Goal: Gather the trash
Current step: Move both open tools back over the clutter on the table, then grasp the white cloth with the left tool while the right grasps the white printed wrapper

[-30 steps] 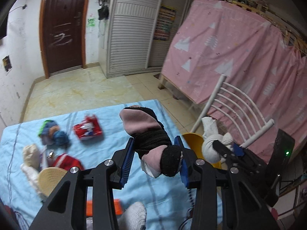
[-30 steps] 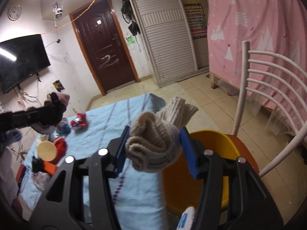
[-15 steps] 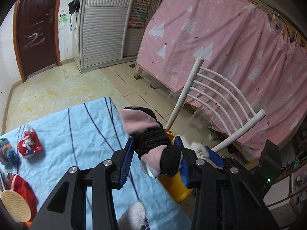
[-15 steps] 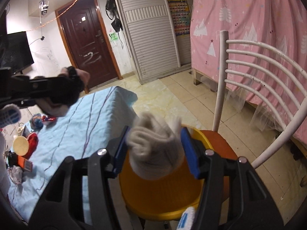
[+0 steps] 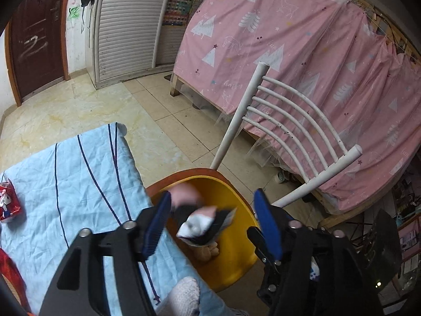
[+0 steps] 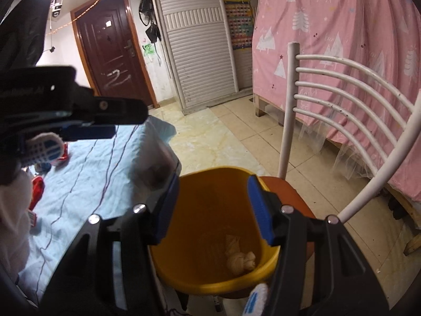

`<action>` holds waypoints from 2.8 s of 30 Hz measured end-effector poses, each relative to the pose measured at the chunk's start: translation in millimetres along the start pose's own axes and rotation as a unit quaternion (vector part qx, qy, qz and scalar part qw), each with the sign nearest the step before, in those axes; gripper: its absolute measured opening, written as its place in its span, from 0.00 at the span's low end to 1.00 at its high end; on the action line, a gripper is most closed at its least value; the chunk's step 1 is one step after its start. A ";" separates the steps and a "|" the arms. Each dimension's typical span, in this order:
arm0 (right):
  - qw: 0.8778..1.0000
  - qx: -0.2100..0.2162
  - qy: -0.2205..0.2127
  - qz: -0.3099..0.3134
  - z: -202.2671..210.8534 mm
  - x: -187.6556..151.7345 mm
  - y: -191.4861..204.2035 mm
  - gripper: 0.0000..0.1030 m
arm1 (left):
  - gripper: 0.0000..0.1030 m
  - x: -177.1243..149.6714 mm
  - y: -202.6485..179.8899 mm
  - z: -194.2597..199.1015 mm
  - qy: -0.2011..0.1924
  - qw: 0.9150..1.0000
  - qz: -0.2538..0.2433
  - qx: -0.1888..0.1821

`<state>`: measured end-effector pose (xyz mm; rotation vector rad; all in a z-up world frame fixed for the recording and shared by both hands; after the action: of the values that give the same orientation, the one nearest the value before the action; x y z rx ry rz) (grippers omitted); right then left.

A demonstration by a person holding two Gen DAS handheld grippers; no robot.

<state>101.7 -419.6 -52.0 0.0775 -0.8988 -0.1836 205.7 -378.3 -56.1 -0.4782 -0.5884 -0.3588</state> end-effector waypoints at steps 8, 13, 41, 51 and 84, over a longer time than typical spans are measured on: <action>1.000 0.000 -0.006 0.004 15.0 6.0 9.4 0.51 | 0.58 -6.3 5.8 20.8 -0.009 1.000 0.012 -0.004; 1.000 0.008 -0.014 0.015 29.1 12.1 29.4 0.51 | 0.58 -10.4 13.8 44.8 -0.025 1.000 0.018 -0.004; 0.984 0.125 0.003 0.128 64.8 1.1 215.4 0.57 | 0.66 -65.4 167.4 220.9 -0.120 0.981 0.101 0.110; 0.976 0.152 0.034 0.149 66.5 -20.1 257.0 0.59 | 0.68 -99.0 231.8 253.3 -0.115 0.969 0.146 0.166; 0.938 0.243 0.118 0.217 81.5 -85.8 326.7 0.66 | 0.28 -157.1 330.1 208.2 -0.045 0.939 0.307 0.149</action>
<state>27.0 -81.8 -20.5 0.3500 -0.6844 0.4583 140.8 34.4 -106.1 -0.3630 -0.5409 0.3480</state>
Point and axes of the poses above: each gripper's, at about its wrist camera, not at the fingertips, and z roughly against the way its jaws point, y to its left, x to its top, the point moved 5 cm from there along -z, roughly the way its jaws point, and after that the axes turned 3 degrees about -x, right-handed, at the moved point
